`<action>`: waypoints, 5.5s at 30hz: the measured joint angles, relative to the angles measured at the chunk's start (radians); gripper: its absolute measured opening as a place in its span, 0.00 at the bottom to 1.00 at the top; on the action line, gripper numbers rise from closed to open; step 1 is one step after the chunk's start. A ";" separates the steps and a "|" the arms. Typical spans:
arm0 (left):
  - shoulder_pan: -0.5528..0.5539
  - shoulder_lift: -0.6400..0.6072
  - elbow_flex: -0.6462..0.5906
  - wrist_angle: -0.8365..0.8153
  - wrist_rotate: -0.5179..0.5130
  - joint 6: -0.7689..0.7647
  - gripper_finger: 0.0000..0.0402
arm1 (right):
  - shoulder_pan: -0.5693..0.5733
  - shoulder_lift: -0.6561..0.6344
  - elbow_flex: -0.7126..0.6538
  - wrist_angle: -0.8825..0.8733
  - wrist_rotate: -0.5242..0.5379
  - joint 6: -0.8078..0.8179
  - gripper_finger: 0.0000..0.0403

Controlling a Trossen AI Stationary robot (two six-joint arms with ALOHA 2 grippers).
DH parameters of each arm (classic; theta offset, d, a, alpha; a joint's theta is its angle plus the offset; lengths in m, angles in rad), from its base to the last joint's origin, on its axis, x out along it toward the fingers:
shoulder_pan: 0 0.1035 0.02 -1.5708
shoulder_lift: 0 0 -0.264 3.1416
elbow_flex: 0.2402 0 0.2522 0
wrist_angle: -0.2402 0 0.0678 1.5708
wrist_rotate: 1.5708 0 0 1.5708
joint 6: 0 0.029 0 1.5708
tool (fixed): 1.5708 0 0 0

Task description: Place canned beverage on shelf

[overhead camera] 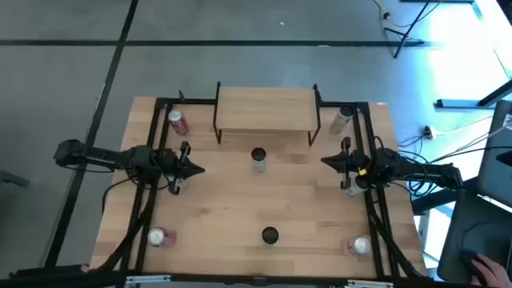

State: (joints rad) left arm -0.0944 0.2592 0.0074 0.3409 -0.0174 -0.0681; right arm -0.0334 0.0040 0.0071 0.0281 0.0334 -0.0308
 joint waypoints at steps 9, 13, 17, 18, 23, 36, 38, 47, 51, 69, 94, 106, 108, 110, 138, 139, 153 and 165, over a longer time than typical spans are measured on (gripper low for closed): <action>0.000 0.000 0.000 0.000 0.000 0.000 0.00 | 0.000 0.000 0.000 0.000 0.000 0.000 0.00; 0.000 0.000 0.000 0.000 0.000 0.000 0.00 | 0.000 0.000 0.000 0.000 0.000 0.000 0.00; 0.000 0.000 0.000 0.000 0.000 0.000 0.00 | 0.000 0.000 0.000 0.000 0.000 0.000 0.00; 0.000 0.000 0.000 0.000 0.000 0.000 0.00 | 0.000 0.000 0.000 0.000 0.000 0.000 0.00; 0.000 0.000 0.000 0.000 0.000 0.000 0.00 | 0.000 0.000 0.000 0.000 0.000 0.000 0.00; 0.000 0.000 0.000 0.000 0.000 0.000 0.00 | 0.000 0.000 0.000 0.000 0.000 0.000 0.00; 0.000 0.000 0.000 0.000 0.000 0.000 0.00 | 0.000 0.000 0.000 0.000 0.000 0.000 0.00; 0.000 0.000 0.000 0.063 -0.125 0.021 0.00 | 0.000 0.000 -0.001 0.003 0.000 0.000 0.00; 0.000 0.000 0.000 0.143 -0.128 0.035 0.00 | 0.000 0.000 -0.001 0.026 0.003 0.008 0.00; 0.071 0.243 0.125 0.347 -0.225 0.129 0.00 | 0.000 0.280 0.124 0.282 0.161 0.101 0.00; 0.100 0.557 0.227 0.408 -0.122 0.130 0.00 | 0.000 1.253 0.899 -0.084 0.108 -0.001 0.33; 0.100 0.558 0.227 0.403 -0.122 0.101 0.00 | 0.000 1.426 1.060 -0.133 0.149 -0.074 0.81; 0.100 0.558 0.227 0.405 -0.122 0.100 0.00 | 0.000 1.431 1.062 -0.135 0.174 -0.068 0.84; 0.100 0.558 0.227 0.409 -0.122 0.100 0.00 | 0.000 1.439 1.062 -0.128 0.188 -0.049 0.87; 0.100 0.558 0.227 0.408 -0.122 0.078 0.00 | -0.026 1.685 1.062 -0.025 0.041 -0.027 0.79; 0.100 0.558 0.227 0.408 -0.122 0.079 0.00 | -0.026 1.695 1.062 -0.021 0.035 -0.027 0.79; 0.100 0.558 0.227 0.408 -0.122 0.079 0.00 | -0.026 1.735 1.062 -0.015 0.034 -0.057 0.55; 0.100 0.558 0.227 0.408 -0.122 0.079 0.00 | -0.049 1.411 1.067 -0.186 0.015 -0.072 0.55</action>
State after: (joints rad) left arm 0.0051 0.8169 0.2344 0.7494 -0.1398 0.0109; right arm -0.0823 1.4151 1.0744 -0.1582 0.0480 -0.1027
